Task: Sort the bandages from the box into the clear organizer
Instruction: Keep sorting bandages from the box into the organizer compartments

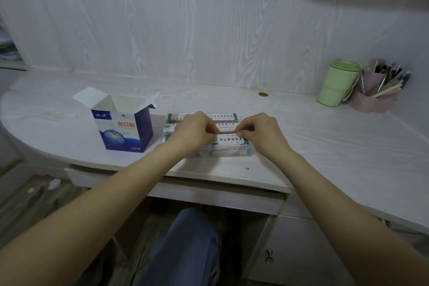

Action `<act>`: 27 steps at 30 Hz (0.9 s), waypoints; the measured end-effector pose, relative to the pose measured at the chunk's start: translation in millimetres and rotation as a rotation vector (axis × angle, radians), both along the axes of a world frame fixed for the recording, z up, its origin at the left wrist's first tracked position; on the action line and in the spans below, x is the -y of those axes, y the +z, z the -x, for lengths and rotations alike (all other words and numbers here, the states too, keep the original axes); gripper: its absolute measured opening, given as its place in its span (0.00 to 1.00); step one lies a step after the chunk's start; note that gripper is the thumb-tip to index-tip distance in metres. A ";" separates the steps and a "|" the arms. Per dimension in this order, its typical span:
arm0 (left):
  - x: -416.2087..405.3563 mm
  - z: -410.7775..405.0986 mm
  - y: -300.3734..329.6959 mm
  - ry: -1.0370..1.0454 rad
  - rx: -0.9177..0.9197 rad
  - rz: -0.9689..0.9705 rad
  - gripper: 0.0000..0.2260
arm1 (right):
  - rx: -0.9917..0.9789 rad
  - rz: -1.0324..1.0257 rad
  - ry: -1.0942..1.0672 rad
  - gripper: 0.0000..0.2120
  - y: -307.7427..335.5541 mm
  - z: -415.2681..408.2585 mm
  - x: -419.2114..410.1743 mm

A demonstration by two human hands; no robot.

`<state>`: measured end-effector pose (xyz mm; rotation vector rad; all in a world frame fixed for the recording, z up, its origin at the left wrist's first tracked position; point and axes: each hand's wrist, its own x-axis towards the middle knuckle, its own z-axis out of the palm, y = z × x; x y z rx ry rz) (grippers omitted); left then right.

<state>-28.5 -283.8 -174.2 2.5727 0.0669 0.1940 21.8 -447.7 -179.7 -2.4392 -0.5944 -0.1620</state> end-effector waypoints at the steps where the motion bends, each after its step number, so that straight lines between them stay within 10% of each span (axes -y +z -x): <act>1: 0.6 0.1 0.1 0.001 0.002 -0.046 0.07 | 0.002 0.010 0.003 0.05 -0.4 0.1 0.6; 6: 1.6 2.0 3.2 0.023 0.008 -0.284 0.09 | -0.001 0.025 0.034 0.04 -0.3 3.1 3.7; 27: -7.0 -5.4 9.0 0.056 0.139 -0.182 0.12 | 0.063 -0.193 -0.087 0.06 11.9 -4.8 1.4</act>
